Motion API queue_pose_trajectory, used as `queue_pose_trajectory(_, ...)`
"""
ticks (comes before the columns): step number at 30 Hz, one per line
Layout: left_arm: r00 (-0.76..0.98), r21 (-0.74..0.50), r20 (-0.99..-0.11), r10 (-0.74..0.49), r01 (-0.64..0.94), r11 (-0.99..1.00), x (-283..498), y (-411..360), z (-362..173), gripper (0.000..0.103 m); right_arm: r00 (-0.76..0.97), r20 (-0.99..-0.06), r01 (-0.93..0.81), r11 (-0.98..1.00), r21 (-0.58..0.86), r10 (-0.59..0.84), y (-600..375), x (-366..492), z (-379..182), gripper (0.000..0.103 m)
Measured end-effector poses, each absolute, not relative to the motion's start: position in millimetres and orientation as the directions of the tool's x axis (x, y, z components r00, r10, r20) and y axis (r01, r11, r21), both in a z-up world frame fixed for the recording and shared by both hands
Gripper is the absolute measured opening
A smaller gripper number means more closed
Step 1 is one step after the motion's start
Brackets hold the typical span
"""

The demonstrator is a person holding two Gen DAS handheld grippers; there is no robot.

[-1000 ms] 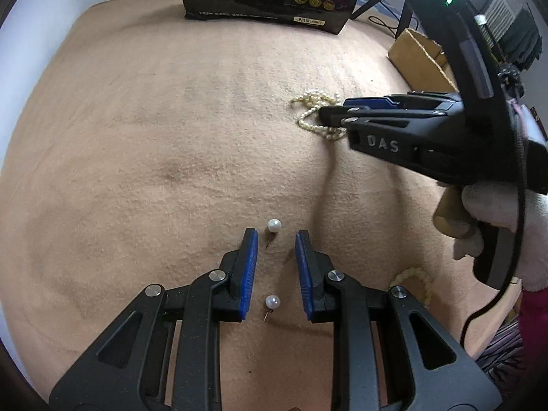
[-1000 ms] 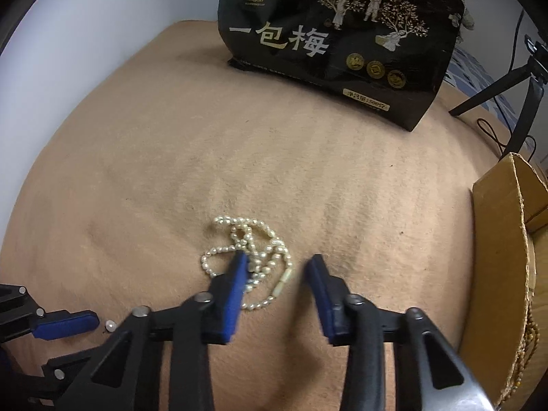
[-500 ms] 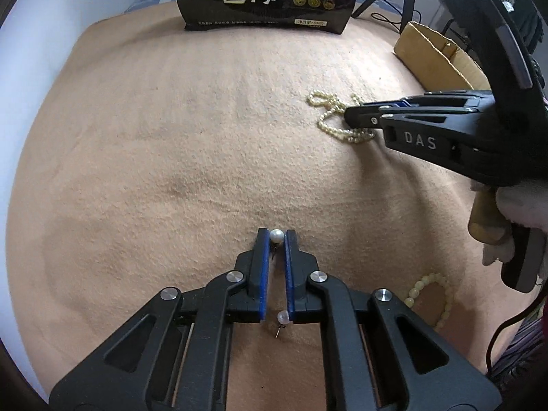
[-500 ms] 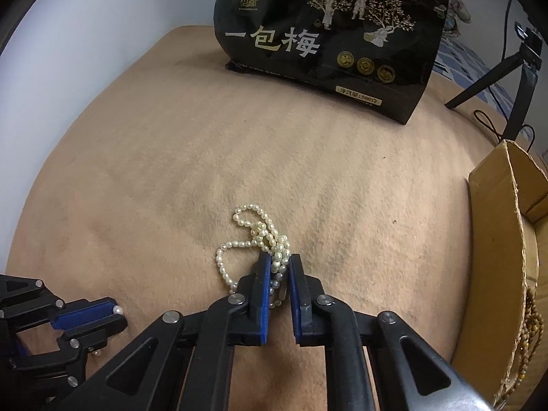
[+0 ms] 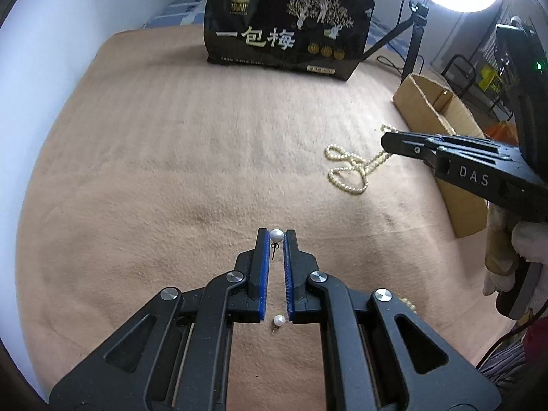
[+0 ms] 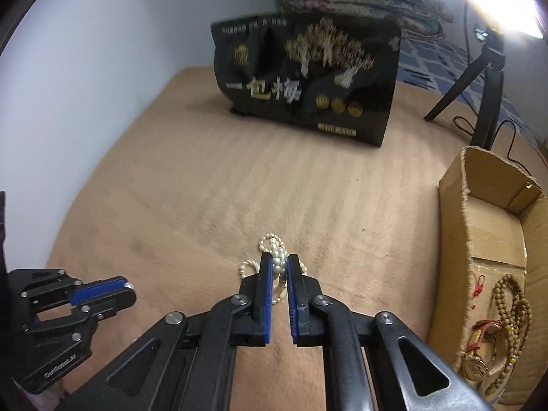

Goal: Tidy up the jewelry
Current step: 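Carry the pearl and pearl necklace into the cardboard box and open both grippers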

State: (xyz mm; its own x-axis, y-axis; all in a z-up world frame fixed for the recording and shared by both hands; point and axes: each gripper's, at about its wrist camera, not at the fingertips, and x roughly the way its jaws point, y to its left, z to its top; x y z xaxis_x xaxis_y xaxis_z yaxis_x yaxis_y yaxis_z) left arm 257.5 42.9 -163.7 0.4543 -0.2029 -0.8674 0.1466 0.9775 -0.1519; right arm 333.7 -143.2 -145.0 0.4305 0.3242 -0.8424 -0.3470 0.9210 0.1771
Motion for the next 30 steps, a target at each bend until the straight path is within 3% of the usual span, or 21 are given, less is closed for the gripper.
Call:
queue_pose_trajectory(8,0.504,-0.169,-0.836,-0.214,0.134,0.976,248.8,44.9,-139.5,0.006,0.421,-0.843,-0.345,0.918,0.193,0.336,-130.1,334.2,-156.3,0.005)
queue_pose_trajectory(30,0.604,-0.280,-0.726,-0.328,0.176,0.944,239.5,10.2,-73.8,0.006,0.659,-0.591,-0.348,0.885,0.309,0.466,-194.7,289.9,-12.5,0.005)
